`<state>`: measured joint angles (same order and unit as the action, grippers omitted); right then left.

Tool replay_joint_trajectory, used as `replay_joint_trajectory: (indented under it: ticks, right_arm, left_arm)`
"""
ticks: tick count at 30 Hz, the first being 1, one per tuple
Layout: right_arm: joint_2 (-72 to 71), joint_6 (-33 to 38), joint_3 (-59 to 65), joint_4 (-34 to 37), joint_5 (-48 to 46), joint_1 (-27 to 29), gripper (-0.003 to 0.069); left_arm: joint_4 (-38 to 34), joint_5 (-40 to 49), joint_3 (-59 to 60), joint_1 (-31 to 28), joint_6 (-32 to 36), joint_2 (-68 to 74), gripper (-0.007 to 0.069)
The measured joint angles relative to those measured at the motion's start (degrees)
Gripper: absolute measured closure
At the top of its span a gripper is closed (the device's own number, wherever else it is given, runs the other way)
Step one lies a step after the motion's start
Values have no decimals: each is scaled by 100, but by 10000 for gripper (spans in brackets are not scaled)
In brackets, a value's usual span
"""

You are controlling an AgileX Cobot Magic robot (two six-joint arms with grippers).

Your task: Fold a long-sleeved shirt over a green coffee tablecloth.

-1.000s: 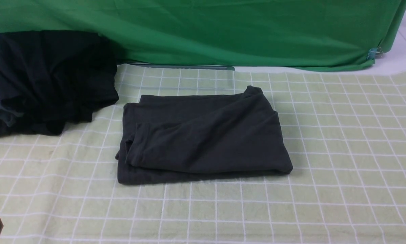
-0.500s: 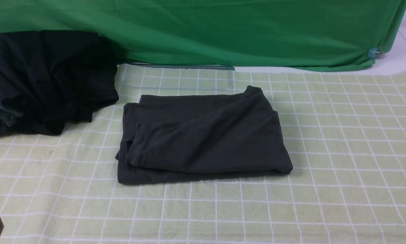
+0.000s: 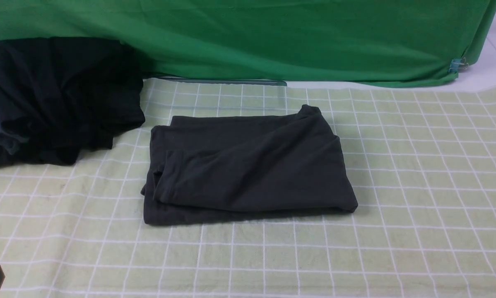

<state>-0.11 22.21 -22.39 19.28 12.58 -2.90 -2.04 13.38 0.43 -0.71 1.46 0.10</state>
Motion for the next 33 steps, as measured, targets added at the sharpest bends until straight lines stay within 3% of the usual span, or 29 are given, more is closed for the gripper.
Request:
replay_joint_trajectory:
  ticks: [24, 29, 33]
  right_arm:
    - [0, 0, 0, -55, -1, 6, 417]
    - [0, -933, 21, -1510, -1034, 6, 417]
    - [15, -1299, 226, -2032, -1746, 6, 417]
  left_arm:
    - [22, 0, 0, 0, 0, 0, 623]
    - [22, 0, 0, 0, 0, 0, 623]
    - [22, 2, 0, 0, 0, 0, 623]
